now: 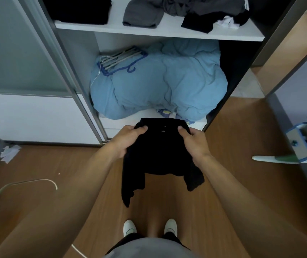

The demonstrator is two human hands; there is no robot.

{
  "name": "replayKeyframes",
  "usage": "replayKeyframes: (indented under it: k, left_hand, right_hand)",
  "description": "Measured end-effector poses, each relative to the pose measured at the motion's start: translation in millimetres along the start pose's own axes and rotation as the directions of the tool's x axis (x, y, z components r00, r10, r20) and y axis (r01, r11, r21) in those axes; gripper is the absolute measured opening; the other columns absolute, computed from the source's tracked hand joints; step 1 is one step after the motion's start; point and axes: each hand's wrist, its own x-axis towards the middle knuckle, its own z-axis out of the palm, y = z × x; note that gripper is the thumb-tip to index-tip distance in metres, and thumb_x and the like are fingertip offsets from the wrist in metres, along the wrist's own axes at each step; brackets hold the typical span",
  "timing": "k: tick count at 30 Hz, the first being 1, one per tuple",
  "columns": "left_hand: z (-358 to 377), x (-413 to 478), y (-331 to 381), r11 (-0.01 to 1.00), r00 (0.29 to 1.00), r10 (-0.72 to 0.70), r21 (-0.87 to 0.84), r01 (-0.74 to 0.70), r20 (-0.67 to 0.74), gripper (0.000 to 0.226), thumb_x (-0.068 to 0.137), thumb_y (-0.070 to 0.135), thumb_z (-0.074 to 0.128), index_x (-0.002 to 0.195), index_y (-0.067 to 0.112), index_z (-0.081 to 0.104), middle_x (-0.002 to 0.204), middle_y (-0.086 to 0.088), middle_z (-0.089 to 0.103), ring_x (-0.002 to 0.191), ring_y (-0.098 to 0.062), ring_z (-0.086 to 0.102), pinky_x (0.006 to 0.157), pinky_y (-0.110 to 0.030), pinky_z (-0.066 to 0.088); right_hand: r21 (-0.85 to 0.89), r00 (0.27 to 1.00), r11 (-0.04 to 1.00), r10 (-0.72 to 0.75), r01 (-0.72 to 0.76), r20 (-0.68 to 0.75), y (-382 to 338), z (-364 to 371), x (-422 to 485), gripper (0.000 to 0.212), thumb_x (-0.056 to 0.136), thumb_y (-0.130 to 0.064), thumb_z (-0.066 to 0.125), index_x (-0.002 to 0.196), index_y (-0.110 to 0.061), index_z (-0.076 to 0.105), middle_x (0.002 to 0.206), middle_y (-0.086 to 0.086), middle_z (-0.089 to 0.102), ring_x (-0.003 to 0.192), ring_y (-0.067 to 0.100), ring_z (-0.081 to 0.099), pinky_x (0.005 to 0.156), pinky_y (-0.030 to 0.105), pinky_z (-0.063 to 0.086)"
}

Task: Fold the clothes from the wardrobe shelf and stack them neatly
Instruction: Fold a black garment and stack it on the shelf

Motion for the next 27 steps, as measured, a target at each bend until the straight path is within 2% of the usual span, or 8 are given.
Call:
replayKeyframes:
  k: [2,6,10,14,16,18,22,27]
  left_hand:
    - [15,-2,1,0.999,1.000,0.012,-0.054,-0.011,0.016,0.022,0.098,0.030,0.064,0.092,0.010,0.071,0.069,-0.001,0.075,0.055,-0.011,0.070,0.046,-0.016,0.049]
    - [33,-8,4,0.998,0.995,0.065,-0.020,-0.064,0.074,0.025,0.100,0.030,0.059,0.084,0.015,0.067,0.057,0.008,0.068,0.050,-0.005,0.064,0.042,-0.014,0.043]
    - [39,-11,2,0.992,0.990,0.124,0.020,-0.126,0.060,0.030,0.100,0.035,0.056,0.083,0.017,0.073,0.072,0.002,0.076,0.068,-0.012,0.072,0.054,-0.016,0.050]
    - [42,-14,-1,0.990,0.988,0.136,-0.056,-0.133,0.068,0.035,0.103,0.042,0.049,0.100,0.017,0.073,0.092,-0.005,0.079,0.086,-0.018,0.075,0.074,-0.026,0.059]
    - [43,-18,-2,0.985,0.988,0.135,-0.115,-0.125,0.080,0.036,0.104,0.039,0.047,0.108,0.013,0.072,0.103,-0.011,0.077,0.095,-0.022,0.074,0.084,-0.032,0.057]
    - [42,-23,-4,0.976,0.984,0.155,-0.167,-0.138,0.092,0.035,0.106,0.036,0.045,0.109,0.013,0.071,0.104,-0.011,0.077,0.095,-0.020,0.073,0.082,-0.030,0.057]
    - [37,-29,-8,0.963,0.962,0.218,-0.195,-0.185,0.166,0.030,0.104,0.030,0.051,0.118,0.008,0.066,0.105,-0.007,0.076,0.096,-0.017,0.072,0.077,-0.024,0.057]
    - [26,-31,-19,0.932,0.919,0.319,0.099,-0.348,0.229,0.033,0.088,0.000,0.069,0.115,0.015,0.056,0.104,-0.004,0.064,0.091,-0.004,0.066,0.078,-0.019,0.053]
  right_hand:
    - [0.062,0.999,0.997,-0.033,0.033,-0.009,-1,14,-9,0.027,0.095,-0.030,0.065,0.093,-0.003,0.070,0.087,0.011,0.075,0.080,0.024,0.072,0.071,0.033,0.056]
    - [0.104,0.991,0.989,-0.113,0.105,0.073,-9,30,-24,0.008,0.094,-0.018,0.065,0.099,-0.011,0.066,0.100,0.014,0.074,0.096,0.028,0.072,0.089,0.044,0.058]
    - [0.021,0.956,0.969,-0.245,0.245,0.161,-14,32,-35,0.006,0.092,-0.006,0.064,0.097,-0.003,0.065,0.095,0.021,0.071,0.087,0.028,0.070,0.078,0.043,0.056]
    - [0.030,0.932,0.955,-0.295,0.296,0.209,-15,33,-45,0.010,0.094,-0.015,0.063,0.096,-0.015,0.073,0.089,0.006,0.076,0.086,0.024,0.073,0.070,0.037,0.058]
    - [0.042,0.941,0.963,-0.268,0.265,0.208,-15,32,-48,0.010,0.096,-0.022,0.063,0.094,-0.023,0.072,0.083,-0.001,0.076,0.077,0.017,0.073,0.056,0.028,0.055]
    - [0.067,0.951,0.979,-0.203,0.193,0.231,-15,30,-51,0.011,0.098,-0.024,0.061,0.092,-0.024,0.070,0.074,-0.005,0.074,0.065,0.015,0.071,0.051,0.024,0.052]
    - [0.160,0.946,0.984,-0.125,0.079,0.300,-12,26,-57,0.018,0.100,-0.012,0.055,0.089,-0.014,0.070,0.071,0.002,0.074,0.069,0.018,0.073,0.068,0.029,0.062]
    - [0.256,0.935,0.967,-0.079,-0.013,0.345,-11,20,-66,0.034,0.096,0.003,0.046,0.089,-0.018,0.073,0.081,0.000,0.077,0.080,0.014,0.075,0.081,0.031,0.062]
